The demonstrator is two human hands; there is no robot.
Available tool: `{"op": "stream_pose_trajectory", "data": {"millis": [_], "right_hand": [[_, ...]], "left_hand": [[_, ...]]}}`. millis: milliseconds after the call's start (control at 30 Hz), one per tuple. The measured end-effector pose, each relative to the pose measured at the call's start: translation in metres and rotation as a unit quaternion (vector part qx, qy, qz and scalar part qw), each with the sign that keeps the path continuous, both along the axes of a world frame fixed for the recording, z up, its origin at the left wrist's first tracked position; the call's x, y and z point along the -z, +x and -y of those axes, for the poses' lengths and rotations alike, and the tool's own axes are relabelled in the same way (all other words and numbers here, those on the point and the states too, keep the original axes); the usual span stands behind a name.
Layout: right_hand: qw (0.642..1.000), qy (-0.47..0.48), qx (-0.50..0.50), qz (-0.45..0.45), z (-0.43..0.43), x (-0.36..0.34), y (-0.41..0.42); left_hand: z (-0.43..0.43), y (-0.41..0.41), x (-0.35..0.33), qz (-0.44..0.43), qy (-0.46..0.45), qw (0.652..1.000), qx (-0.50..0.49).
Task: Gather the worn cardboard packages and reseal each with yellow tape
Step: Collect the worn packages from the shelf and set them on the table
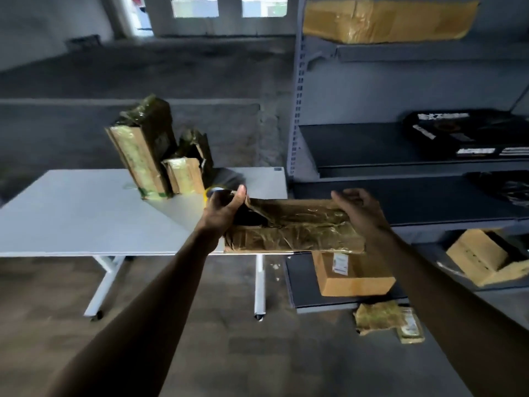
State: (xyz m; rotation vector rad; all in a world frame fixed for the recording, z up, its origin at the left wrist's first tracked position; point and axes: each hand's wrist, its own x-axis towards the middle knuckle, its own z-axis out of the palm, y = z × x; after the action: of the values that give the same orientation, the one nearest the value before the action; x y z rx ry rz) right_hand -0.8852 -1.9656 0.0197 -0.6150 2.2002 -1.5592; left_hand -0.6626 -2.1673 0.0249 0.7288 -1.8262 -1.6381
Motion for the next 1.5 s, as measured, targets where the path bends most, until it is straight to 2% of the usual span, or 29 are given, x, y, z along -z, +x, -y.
{"op": "stream_pose_trajectory", "data": {"millis": [200, 333, 433, 533, 667, 833, 1000, 1133, 1300, 1500], "right_hand": [[0.989, -0.01, -0.145, 0.04, 0.068, 0.012, 0.042], [0.977, 0.007, -0.213, 0.004, 0.12, 0.017, 0.076], [0.966, 0.029, -0.256, -0.028, 0.16, 0.013, 0.108], [0.964, 0.026, -0.264, -0.032, 0.209, 0.015, 0.145], [0.967, 0.05, -0.248, -0.026, 0.28, 0.026, 0.191], [0.973, 0.061, -0.222, -0.032, 0.353, 0.013, 0.251], [0.977, 0.062, -0.198, -0.041, 0.417, 0.012, 0.284], [0.976, 0.082, -0.192, -0.053, 0.463, 0.018, 0.296], [0.977, 0.073, -0.197, -0.039, 0.537, 0.024, 0.302], [0.973, 0.055, -0.222, 0.0, 0.619, 0.028, 0.31]], "left_hand": [[0.057, 0.065, 0.023, 0.122, 0.013, 0.977, -0.173], [0.084, 0.118, 0.014, 0.153, -0.004, 0.96, -0.233], [0.119, 0.158, 0.02, 0.178, 0.029, 0.944, -0.278], [0.169, 0.202, 0.037, 0.181, 0.057, 0.939, -0.286], [0.197, 0.248, 0.004, 0.153, 0.068, 0.939, -0.3], [0.276, 0.304, -0.009, 0.137, 0.048, 0.947, -0.286], [0.339, 0.335, -0.008, 0.091, 0.051, 0.951, -0.292], [0.385, 0.352, 0.003, 0.098, 0.068, 0.955, -0.273], [0.449, 0.364, -0.001, 0.133, -0.01, 0.962, -0.237], [0.515, 0.373, -0.023, 0.125, -0.037, 0.963, -0.238]]}}
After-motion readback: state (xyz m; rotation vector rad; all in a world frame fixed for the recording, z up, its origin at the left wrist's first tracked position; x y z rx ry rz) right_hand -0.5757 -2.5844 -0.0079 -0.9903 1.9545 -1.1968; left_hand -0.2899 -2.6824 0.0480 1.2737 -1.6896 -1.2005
